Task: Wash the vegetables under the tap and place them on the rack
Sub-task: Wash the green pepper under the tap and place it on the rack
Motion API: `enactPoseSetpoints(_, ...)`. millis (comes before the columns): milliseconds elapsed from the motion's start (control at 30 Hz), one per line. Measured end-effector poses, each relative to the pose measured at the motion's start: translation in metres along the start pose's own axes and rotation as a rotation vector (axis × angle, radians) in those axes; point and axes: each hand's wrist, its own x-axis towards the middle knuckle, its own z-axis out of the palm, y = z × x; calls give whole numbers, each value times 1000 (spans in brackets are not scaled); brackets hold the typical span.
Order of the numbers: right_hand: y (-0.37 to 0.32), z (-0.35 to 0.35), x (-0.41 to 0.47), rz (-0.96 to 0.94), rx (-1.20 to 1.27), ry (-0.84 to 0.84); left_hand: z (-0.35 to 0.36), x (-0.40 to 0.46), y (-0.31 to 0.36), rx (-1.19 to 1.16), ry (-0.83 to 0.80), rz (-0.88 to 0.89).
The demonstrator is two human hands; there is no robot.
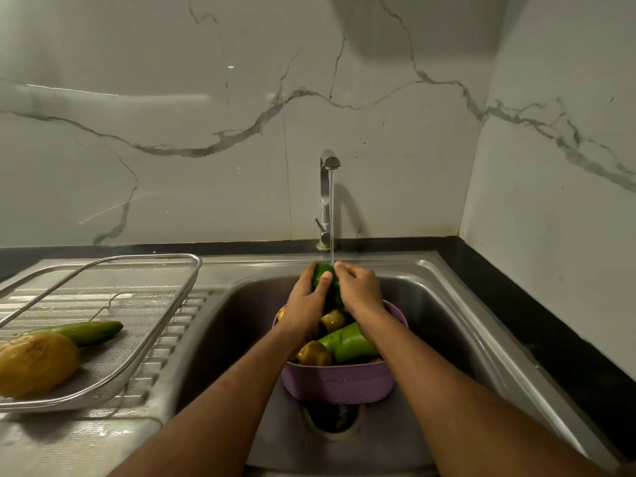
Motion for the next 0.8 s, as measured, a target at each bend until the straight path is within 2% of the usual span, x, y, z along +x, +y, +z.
enactPoseSetpoints(67, 0, 3, -2, 54, 10, -103, 1, 1, 0, -24, 49, -39)
enactPoseSetpoints(133, 1, 4, -4, 83, 26, -135, 3, -1, 2, -82, 69, -94)
enactPoseSetpoints(200, 2, 3, -3, 27, 11, -80, 5, -5, 7, -157, 78, -108)
enactPoseSetpoints(367, -3, 6, -4, -68, -99, 103, 5, -8, 7, -123, 101, -52)
enactPoseSetpoints(533, -8, 7, -4, -50, -169, -31, 2, -4, 6, -122, 139, -75)
enactPoseSetpoints(600, -7, 6, -5, -12, -65, -98, 2, -3, 4, -139, 136, -103)
enactPoseSetpoints(667, -5, 8, -5, 9, 51, -95, 3, -5, 5, -163, 131, -99)
enactPoseSetpoints(800, -7, 15, -2, -5, 236, 103, 3, -13, 12, -112, 113, 27)
